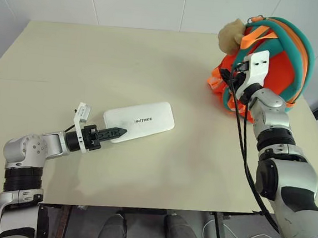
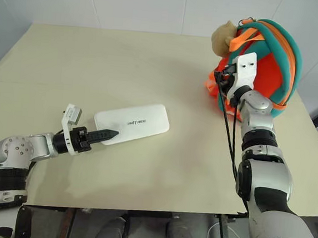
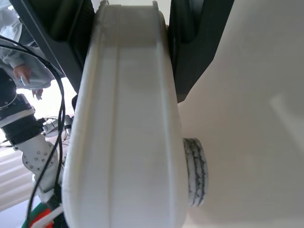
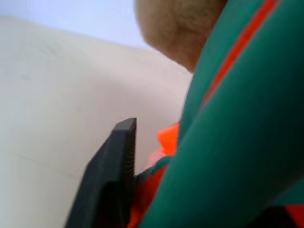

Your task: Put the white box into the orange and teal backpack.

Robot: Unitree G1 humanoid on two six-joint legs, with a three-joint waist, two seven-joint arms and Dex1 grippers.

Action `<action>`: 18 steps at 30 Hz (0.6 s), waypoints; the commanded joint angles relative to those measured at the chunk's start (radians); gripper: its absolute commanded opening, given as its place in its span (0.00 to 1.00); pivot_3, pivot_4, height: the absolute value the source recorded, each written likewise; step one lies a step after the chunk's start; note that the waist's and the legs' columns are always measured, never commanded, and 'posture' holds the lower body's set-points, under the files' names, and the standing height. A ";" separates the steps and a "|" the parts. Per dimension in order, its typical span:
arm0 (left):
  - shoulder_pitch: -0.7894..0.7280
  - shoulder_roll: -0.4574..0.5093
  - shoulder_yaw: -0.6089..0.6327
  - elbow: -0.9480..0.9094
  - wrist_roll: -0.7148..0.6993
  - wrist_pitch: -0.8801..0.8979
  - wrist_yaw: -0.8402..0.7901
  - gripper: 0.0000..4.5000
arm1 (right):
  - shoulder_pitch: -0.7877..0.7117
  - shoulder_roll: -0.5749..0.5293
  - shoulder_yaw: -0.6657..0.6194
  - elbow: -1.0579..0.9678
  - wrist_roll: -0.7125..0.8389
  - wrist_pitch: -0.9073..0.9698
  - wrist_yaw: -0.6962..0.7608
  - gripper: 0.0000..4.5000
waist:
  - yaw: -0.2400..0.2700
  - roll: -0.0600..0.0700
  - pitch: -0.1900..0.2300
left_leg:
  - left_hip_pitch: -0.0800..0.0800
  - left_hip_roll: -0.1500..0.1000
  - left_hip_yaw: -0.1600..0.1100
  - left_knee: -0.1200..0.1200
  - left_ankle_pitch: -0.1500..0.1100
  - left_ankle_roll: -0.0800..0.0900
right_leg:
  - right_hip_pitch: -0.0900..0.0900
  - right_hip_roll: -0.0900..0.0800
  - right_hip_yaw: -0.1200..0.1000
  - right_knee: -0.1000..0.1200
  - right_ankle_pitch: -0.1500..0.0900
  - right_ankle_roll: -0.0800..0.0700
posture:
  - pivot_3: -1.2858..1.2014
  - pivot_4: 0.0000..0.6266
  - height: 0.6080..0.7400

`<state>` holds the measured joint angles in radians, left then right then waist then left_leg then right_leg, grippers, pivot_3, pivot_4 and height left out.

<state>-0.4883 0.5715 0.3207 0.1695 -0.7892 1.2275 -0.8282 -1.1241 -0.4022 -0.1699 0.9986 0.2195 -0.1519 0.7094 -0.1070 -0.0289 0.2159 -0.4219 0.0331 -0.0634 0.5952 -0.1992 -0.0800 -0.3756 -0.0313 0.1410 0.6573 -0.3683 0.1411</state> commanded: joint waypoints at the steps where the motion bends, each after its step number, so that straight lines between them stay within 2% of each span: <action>1: -0.027 0.034 0.063 -0.003 -0.037 -0.008 0.002 0.32 | 0.089 0.008 0.024 -0.398 0.203 0.148 0.297 0.11 | -0.002 0.000 0.000 | 0.000 0.001 0.000 0.000 0.000 0.000 | 0.000 0.000 0.000 0.000 0.000 0.000 | 0.52 0.24 1.00; 2: -0.030 0.039 0.077 -0.005 -0.047 -0.006 -0.001 0.32 | 0.136 -0.006 0.051 -0.531 0.260 0.263 0.352 0.03 | -0.003 0.000 0.000 | -0.001 0.002 -0.001 -0.001 0.001 -0.001 | 0.000 0.001 -0.001 0.002 0.000 0.000 | 0.52 0.24 1.00; 3: -0.028 0.043 0.089 -0.012 -0.056 -0.012 -0.009 0.32 | 0.176 -0.024 0.073 -0.643 0.308 0.367 0.378 0.01 | -0.002 0.000 0.000 | -0.001 0.003 -0.002 -0.001 0.002 -0.005 | 0.000 0.001 -0.002 0.003 0.000 0.000 | 0.52 0.24 1.00; 6: -0.002 0.067 0.111 -0.035 -0.068 -0.054 -0.044 0.32 | 0.278 -0.074 0.084 -0.955 0.498 0.653 0.377 0.01 | 0.000 0.001 0.000 | -0.001 0.004 -0.003 -0.002 0.003 -0.007 | -0.001 0.001 -0.006 0.003 0.000 0.000 | 0.52 0.24 1.00; 9: 0.016 0.101 0.136 -0.040 -0.089 -0.054 -0.069 0.32 | 0.363 -0.142 0.079 -1.181 0.671 0.877 0.362 0.01 | 0.005 0.001 0.000 | 0.000 0.004 -0.003 -0.002 0.003 -0.006 | -0.001 0.001 -0.006 0.001 -0.002 -0.003 | 0.52 0.24 1.00; 11: 0.022 0.106 0.151 -0.044 -0.105 -0.065 -0.079 0.32 | 0.386 -0.162 0.062 -1.242 0.737 0.952 0.336 0.01 | 0.009 0.001 0.000 | 0.000 0.005 -0.004 -0.002 0.001 -0.004 | -0.001 0.001 -0.008 0.001 -0.003 -0.005 | 0.52 0.24 1.00; 14: -0.030 0.080 0.231 -0.092 -0.218 -0.022 -0.035 0.32 | 0.455 -0.248 0.048 -1.318 0.805 1.055 0.356 0.01 | 0.028 0.000 0.001 | 0.000 0.004 -0.005 -0.002 0.002 -0.004 | -0.001 0.001 -0.009 0.002 -0.003 -0.005 | 0.52 0.24 1.00; 18: -0.035 0.077 0.281 -0.179 -0.327 0.003 -0.007 0.32 | 0.530 -0.329 0.058 -1.267 0.769 1.065 0.406 0.01 | 0.055 -0.004 0.001 | -0.001 0.003 -0.007 0.000 0.001 -0.004 | 0.000 0.000 -0.011 0.000 -0.003 -0.005 | 0.52 0.24 1.00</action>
<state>-0.5176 0.6389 0.5687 0.0485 -1.0469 1.2253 -0.8341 -0.6022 -0.7000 -0.0914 -0.2704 0.9886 0.9181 1.0782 -0.0515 -0.0329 0.2170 -0.4232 0.0340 -0.0703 0.5948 -0.1981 -0.0834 -0.3753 -0.0332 0.1303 0.6569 -0.3709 0.1362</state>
